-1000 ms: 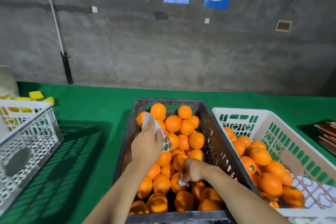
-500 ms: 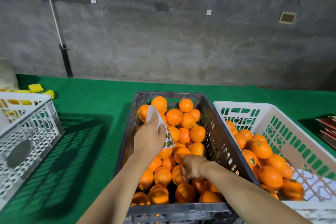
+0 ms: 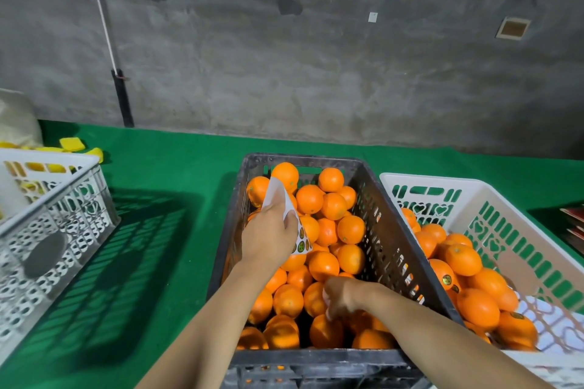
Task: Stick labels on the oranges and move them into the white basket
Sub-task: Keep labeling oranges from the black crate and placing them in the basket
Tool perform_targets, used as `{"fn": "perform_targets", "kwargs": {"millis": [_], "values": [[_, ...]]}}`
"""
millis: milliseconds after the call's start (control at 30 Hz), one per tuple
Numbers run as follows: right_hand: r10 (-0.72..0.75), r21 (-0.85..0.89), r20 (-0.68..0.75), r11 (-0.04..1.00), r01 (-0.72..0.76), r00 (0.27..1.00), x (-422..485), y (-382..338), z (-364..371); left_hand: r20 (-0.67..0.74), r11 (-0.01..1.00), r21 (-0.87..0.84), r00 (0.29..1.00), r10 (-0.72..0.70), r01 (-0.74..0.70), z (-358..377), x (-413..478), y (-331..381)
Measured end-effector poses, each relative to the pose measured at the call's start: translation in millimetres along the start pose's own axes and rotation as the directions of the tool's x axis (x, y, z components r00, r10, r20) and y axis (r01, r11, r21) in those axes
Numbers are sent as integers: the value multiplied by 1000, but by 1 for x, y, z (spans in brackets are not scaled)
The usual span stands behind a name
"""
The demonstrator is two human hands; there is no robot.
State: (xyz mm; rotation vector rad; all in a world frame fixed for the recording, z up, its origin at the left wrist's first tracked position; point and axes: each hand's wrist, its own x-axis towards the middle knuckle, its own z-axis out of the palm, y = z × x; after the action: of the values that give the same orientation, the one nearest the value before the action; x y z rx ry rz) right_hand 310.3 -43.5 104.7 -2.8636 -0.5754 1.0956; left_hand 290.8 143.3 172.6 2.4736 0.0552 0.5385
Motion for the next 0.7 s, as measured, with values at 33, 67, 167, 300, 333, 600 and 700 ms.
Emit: {"fn": "perform_targets", "kwargs": {"millis": [33, 67, 167, 300, 333, 600, 700], "values": [[-2, 3, 5, 1000, 2, 1000, 0, 0, -1, 2, 1000, -5, 1000, 1, -1, 0, 0, 0], [0, 2, 9, 1000, 0, 1000, -1, 0, -1, 0, 1000, -11, 1000, 0, 0, 0, 1, 0], [14, 23, 26, 1000, -14, 1000, -2, 0, -3, -7, 1000, -10, 1000, 6, -6, 1, 1, -1], [30, 81, 75, 996, -36, 997, -9, -1, -8, -12, 1000, -9, 1000, 19, -19, 3, 2, -2], [41, 113, 77, 992, -49, 996, -11, -2, -8, -8, 1000, -9, 1000, 20, -20, 3, 2, -2], [42, 49, 87, 998, -47, 995, -15, -5, -9, -36, 1000, -12, 999, 15, -16, 4, 0, -3], [48, 103, 84, 993, -57, 995, -15, -5, -6, -35, 1000, -6, 999, 18, -18, 4, 0, -3]]}}
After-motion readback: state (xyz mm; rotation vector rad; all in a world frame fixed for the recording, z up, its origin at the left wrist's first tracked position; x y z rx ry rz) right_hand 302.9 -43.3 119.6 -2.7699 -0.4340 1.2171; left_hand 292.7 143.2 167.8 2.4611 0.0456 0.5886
